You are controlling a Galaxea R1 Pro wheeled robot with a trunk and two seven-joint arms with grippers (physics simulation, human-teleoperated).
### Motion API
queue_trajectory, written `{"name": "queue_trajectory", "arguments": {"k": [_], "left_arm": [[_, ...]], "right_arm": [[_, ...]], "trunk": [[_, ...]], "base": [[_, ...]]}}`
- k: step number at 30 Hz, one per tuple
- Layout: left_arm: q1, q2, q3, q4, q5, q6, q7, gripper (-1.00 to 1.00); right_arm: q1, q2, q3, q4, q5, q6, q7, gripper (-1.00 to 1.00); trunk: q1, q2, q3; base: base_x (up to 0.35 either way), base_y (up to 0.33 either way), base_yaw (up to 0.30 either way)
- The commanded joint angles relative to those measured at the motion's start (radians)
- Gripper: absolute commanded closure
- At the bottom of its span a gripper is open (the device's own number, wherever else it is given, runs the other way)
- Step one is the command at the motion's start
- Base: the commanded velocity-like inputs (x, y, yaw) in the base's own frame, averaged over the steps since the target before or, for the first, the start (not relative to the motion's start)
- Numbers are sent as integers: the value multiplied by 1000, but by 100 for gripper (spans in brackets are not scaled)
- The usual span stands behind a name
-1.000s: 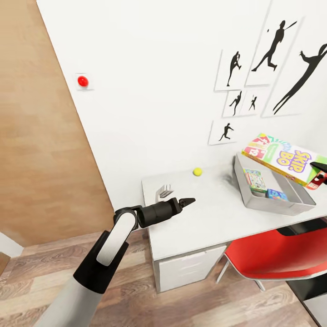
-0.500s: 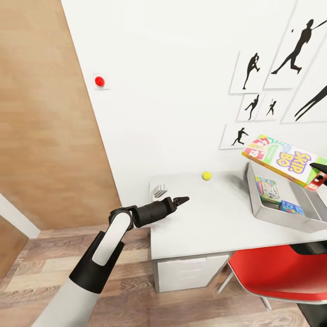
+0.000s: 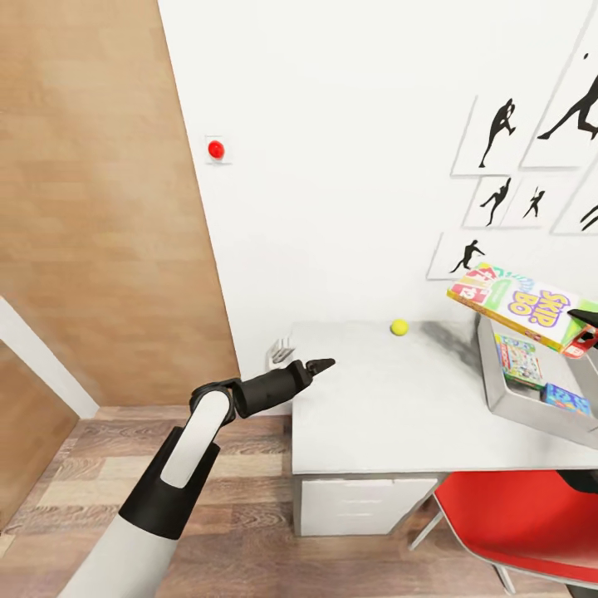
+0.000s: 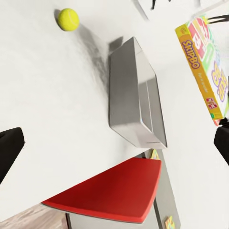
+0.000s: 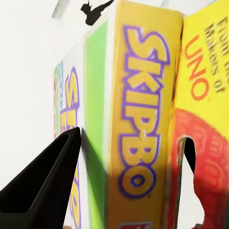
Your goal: Put all the toys in the child's room - the three board games (two on the bed and one on the table), the two jigsaw puzzles on the table, and the tennis ball on the table - inside the toy box on the table in the child's room.
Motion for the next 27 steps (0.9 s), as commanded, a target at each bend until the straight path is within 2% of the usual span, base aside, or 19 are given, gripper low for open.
{"name": "queue_trajectory", "arguments": {"k": [1,7,15,21,27], "left_arm": [[0,0,1,-1,10,3,10,-100],[1,0,1,-1,6,3,11,-100],[1,0,-2,0,0,3,11,-100],[1,0,-4,0,-1,3,11,-100],[1,0,-6,0,-2,3,11,-100]], "right_arm": [[-1,0,-2,5,2,5,2,100],[-1,-2,-5,34,1,5,-5,100],[0,-7,-9,75,0,-5,-8,100],[3,-9,-10,82,1,-8,-4,100],[5,-11,-11,84,2,-10,-2,100]], "trunk": [[1,-2,-2],[1,-2,-2],[1,-2,-1],[1,-2,-1],[1,-2,-1]], "base": [[5,-14,46],[45,-80,30],[125,-210,9],[152,-230,1],[57,-84,-66]]}}
